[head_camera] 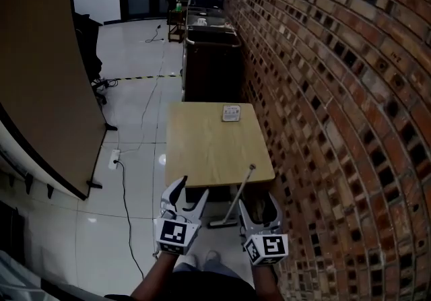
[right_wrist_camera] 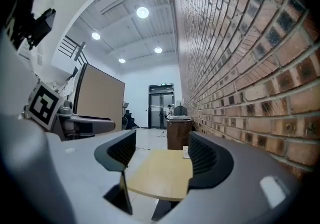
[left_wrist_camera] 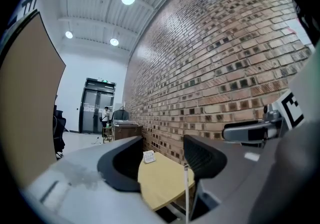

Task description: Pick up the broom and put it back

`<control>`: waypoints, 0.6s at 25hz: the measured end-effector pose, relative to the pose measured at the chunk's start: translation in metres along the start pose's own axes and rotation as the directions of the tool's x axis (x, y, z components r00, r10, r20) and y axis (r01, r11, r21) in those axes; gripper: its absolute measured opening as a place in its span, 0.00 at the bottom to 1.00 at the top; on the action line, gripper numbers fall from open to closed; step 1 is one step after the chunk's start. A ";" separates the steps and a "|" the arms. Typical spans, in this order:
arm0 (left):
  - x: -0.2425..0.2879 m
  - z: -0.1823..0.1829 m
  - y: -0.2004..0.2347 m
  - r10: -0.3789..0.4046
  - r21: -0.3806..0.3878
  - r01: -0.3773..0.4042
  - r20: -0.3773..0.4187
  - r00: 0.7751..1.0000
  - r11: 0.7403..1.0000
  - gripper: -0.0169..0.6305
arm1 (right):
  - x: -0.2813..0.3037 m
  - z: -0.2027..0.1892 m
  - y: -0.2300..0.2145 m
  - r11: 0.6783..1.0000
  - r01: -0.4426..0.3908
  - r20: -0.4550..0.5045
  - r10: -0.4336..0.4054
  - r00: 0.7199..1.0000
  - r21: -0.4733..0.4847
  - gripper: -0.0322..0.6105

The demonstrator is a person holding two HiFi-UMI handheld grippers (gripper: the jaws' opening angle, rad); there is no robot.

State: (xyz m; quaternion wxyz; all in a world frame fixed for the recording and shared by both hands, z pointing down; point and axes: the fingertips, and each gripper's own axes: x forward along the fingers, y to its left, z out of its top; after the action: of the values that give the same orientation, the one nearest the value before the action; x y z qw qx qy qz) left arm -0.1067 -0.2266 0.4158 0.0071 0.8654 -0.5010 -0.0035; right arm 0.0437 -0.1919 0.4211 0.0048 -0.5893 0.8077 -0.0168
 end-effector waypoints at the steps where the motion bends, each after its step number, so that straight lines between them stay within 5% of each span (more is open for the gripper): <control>1: 0.005 -0.003 0.000 0.000 -0.013 -0.001 -0.006 1.000 1.000 0.42 | 0.002 -0.001 -0.005 1.000 0.002 -0.001 -0.002 1.000 0.001 0.55; 15: 0.073 -0.030 -0.071 -0.183 -0.016 0.182 -0.080 0.980 0.983 0.39 | -0.018 -0.032 -0.100 0.994 0.100 -0.049 -0.097 0.994 0.049 0.51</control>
State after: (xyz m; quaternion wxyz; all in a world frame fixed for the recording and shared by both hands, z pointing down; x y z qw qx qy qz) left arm -0.0082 -0.2546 0.4451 0.0309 0.9071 -0.4188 0.0287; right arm 0.1435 -0.2043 0.4563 0.0002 -0.6277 0.7768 -0.0517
